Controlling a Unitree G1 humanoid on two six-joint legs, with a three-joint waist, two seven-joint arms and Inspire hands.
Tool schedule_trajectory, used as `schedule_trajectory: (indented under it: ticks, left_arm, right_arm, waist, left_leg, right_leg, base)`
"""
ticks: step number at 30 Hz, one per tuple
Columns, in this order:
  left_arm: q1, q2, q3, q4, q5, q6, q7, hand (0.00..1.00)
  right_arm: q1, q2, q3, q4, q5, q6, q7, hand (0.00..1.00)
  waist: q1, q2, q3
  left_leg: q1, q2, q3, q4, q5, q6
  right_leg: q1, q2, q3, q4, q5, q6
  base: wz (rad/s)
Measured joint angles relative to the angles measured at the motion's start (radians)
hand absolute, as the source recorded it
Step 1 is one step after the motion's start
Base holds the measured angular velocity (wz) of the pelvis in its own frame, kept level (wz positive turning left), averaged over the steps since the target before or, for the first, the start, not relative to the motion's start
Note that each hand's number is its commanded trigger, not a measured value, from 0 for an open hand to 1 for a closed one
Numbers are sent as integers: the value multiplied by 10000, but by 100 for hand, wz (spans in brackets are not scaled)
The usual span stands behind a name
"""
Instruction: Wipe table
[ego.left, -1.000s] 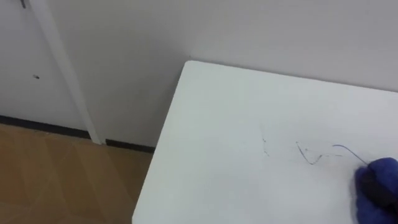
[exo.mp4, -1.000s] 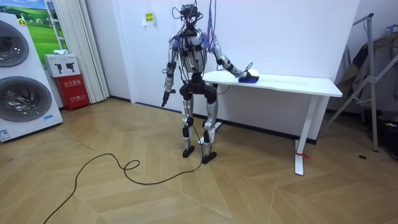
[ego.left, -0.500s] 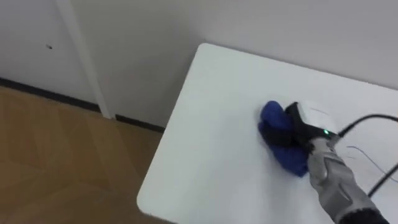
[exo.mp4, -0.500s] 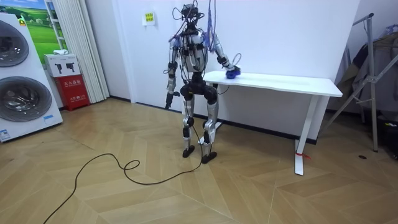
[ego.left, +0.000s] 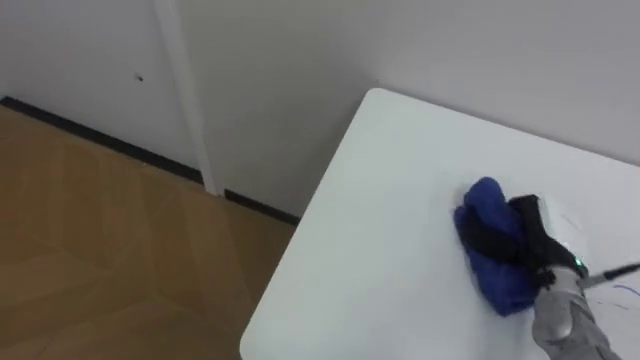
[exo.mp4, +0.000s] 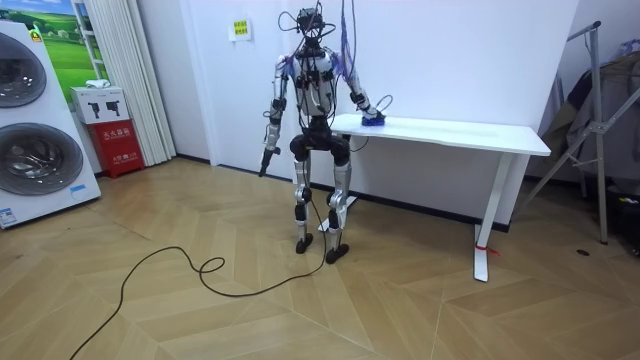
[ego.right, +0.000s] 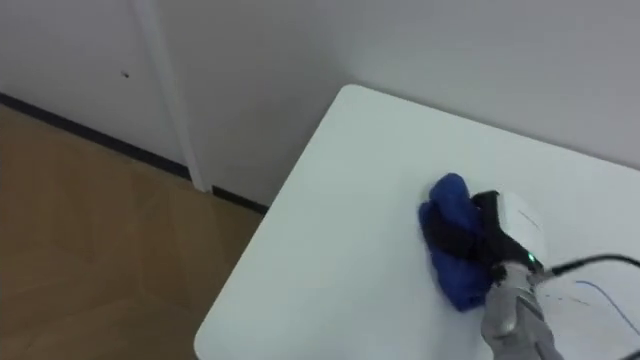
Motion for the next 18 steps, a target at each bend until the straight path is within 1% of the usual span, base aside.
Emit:
schedule_trajectory:
  ticks: [1,2,3,5,7,10,11,12,13,14,15,16,17,18]
  left_arm:
    - [5,-12,84,1,16,9,26,0]
    - [-3,-32,275,1,160,71,76,0]
    - [-13,-20,374,-11,188,87,129,0]
    - [-12,-32,382,-34,211,84,273,0]
    - [-1,-47,299,-81,207,88,315,0]
    - [-89,-116,-9,-151,145,137,350,0]
    - [-185,-157,-205,-21,125,194,349,0]
    - [-294,-301,-275,34,153,259,345,0]
    - [-366,-350,-315,73,150,272,342,0]
    - [-525,-386,-387,201,130,292,293,0]
    - [-715,-390,-504,383,125,336,251,0]
    - [-787,-386,-556,442,128,401,241,0]
    - [-1012,-390,-636,477,137,448,235,0]
    - [-1181,-387,-704,536,148,423,235,0]
  right_arm:
    - [94,-17,-119,95,55,-1,-147,100]
    - [269,-26,-459,351,86,-3,-404,100]
    - [486,-30,-793,584,133,-3,-605,100]
    - [599,-51,-1121,802,171,24,-792,100]
    - [631,-47,-1131,730,212,136,-854,100]
    - [270,40,-911,511,171,695,-815,100]
    - [78,68,-720,185,143,1150,-643,100]
    - [-111,149,-539,-311,-15,1718,-357,100]
    - [-219,217,-369,-608,-234,1955,-216,100]
    - [-448,343,223,-1414,-699,2409,239,100]
    - [-826,398,1075,-2159,-1193,2611,655,100]
    - [-1119,425,1512,-2327,-1528,2597,825,100]
    - [-1821,494,2236,-2424,-1819,2536,1120,100]
    - [-2396,503,2677,-2416,-1821,2467,1417,100]
  waist:
    - [-43,-1,-13]
    - [-258,-14,-29]
    - [-387,-44,-94]
    - [-481,-46,-96]
    - [-476,-7,-118]
    - [-474,72,-121]
    - [-317,153,-98]
    - [-57,231,-72]
    - [25,291,-60]
    - [104,309,16]
    - [236,304,73]
    - [300,303,114]
    - [488,270,223]
    - [634,220,307]
  left_leg:
    - [-5,-4,24,16,-24,18]
    - [-3,-23,-50,140,-73,39]
    - [2,-36,-131,216,-92,51]
    - [18,-34,-117,307,-125,51]
    - [39,-32,-85,309,-129,42]
    - [51,8,-4,297,-96,-5]
    - [111,62,168,275,-85,-23]
    - [69,162,421,265,-83,-41]
    - [10,197,491,266,-71,-60]
    - [-97,244,619,226,-7,-105]
    - [-244,314,765,207,60,-157]
    - [-332,334,820,207,91,-177]
    - [-435,345,833,204,159,-212]
    - [-498,355,814,124,242,-237]
  right_leg:
    - [26,-7,-22,-4,0,0]
    - [135,-16,-126,-3,1,1]
    - [195,-23,-171,26,5,5]
    - [252,-22,-227,16,8,8]
    - [270,-21,-222,12,12,9]
    - [265,5,-188,25,33,-26]
    - [165,35,-37,56,59,-69]
    - [-34,69,113,133,107,-148]
    - [-109,89,196,209,121,-171]
    - [-328,134,351,263,154,-238]
    - [-612,171,396,393,197,-310]
    - [-728,196,400,392,225,-356]
    - [-890,239,399,377,265,-422]
    - [-1036,265,400,365,272,-459]
  base:
    - [-10]
    - [13]
    - [18]
    - [-2]
    - [-12]
    - [-14]
    - [-51]
    - [-58]
    - [-52]
    - [-40]
    - [-35]
    - [-25]
    - [-4]
    - [6]
